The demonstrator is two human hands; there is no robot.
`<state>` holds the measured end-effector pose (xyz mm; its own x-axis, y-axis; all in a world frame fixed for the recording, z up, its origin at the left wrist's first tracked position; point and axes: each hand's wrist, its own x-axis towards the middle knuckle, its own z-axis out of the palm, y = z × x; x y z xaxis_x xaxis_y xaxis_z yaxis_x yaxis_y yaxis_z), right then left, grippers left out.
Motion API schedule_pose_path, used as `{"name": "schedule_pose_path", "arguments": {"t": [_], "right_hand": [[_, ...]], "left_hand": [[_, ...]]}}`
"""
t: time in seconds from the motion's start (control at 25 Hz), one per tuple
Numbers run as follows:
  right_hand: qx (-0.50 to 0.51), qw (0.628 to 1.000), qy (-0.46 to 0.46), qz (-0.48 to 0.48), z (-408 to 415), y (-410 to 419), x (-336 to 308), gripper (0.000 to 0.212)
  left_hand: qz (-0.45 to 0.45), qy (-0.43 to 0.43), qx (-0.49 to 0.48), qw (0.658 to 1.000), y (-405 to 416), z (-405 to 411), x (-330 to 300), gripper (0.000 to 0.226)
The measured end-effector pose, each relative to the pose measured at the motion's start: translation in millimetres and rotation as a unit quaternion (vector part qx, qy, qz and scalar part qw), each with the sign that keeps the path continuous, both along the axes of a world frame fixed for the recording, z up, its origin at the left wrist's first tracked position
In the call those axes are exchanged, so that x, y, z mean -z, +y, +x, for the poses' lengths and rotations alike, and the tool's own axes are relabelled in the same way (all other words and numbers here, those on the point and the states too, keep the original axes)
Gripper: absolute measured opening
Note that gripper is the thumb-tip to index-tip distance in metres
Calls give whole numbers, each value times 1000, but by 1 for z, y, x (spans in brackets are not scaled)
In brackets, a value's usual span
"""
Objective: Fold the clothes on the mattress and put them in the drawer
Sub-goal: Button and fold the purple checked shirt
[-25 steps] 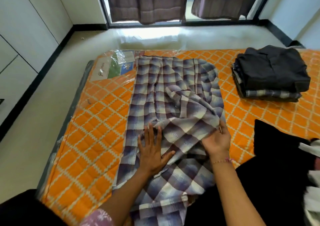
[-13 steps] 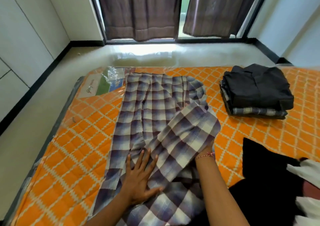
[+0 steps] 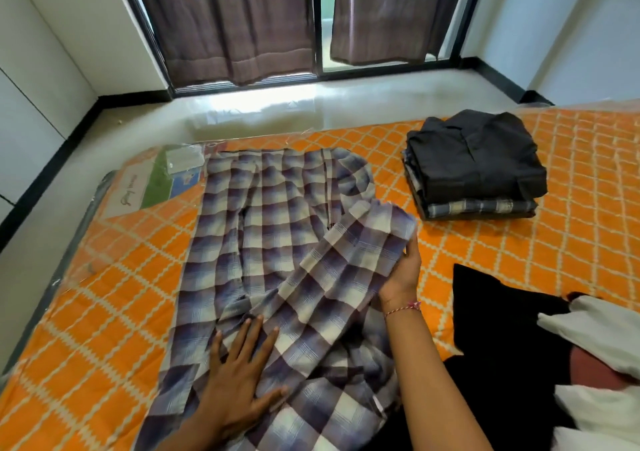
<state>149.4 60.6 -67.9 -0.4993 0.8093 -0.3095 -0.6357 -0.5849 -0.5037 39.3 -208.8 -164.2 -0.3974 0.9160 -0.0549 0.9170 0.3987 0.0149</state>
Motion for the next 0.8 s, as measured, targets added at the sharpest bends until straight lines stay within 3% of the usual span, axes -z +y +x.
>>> {"name": "schedule_pose_path", "arguments": {"t": [0.04, 0.12, 0.16, 0.24, 0.28, 0.36, 0.44, 0.56, 0.6, 0.64, 0.72, 0.8], "right_hand": [[-15, 999, 21, -20, -2, 4, 4, 40], [-9, 1000, 16, -24, -2, 19, 16, 61], [11, 999, -2, -40, 1, 29, 18, 61], [34, 992, -88, -79, 5, 47, 30, 40], [46, 977, -186, -92, 6, 55, 38, 29], [85, 909, -392, -110, 7, 71, 52, 26], [103, 841, -531, -20, -1, 80, 54, 39], [-25, 763, -637, 106, -21, 87, 52, 51], [-60, 730, -666, 142, -26, 89, 51, 48], [-55, 723, -671, 157, -27, 93, 50, 38], [39, 804, -587, 89, -17, 98, 51, 17], [108, 904, -408, -65, 3, 98, 56, 20]], "left_hand": [[-2, -5, -11, 1000, 2, 1, 0, 85], [3, -11, -23, 1000, 6, 4, 0, 85], [9, -13, -23, 1000, 7, 5, 1, 85], [13, -9, -17, 1000, 6, 5, 2, 87], [17, -7, -15, 1000, 5, 4, 1, 88], [34, -1, 23, 999, 13, 1, -4, 86], [76, 9, 94, 993, 50, -3, -11, 72], [77, -10, 92, 993, 150, 0, -33, 63], [54, -6, 74, 996, 177, 3, -34, 65], [26, 0, 63, 998, 195, 7, -27, 68], [-33, -36, 48, 998, 204, 11, -4, 75], [-16, -69, 24, 997, 204, 9, 11, 87]]}}
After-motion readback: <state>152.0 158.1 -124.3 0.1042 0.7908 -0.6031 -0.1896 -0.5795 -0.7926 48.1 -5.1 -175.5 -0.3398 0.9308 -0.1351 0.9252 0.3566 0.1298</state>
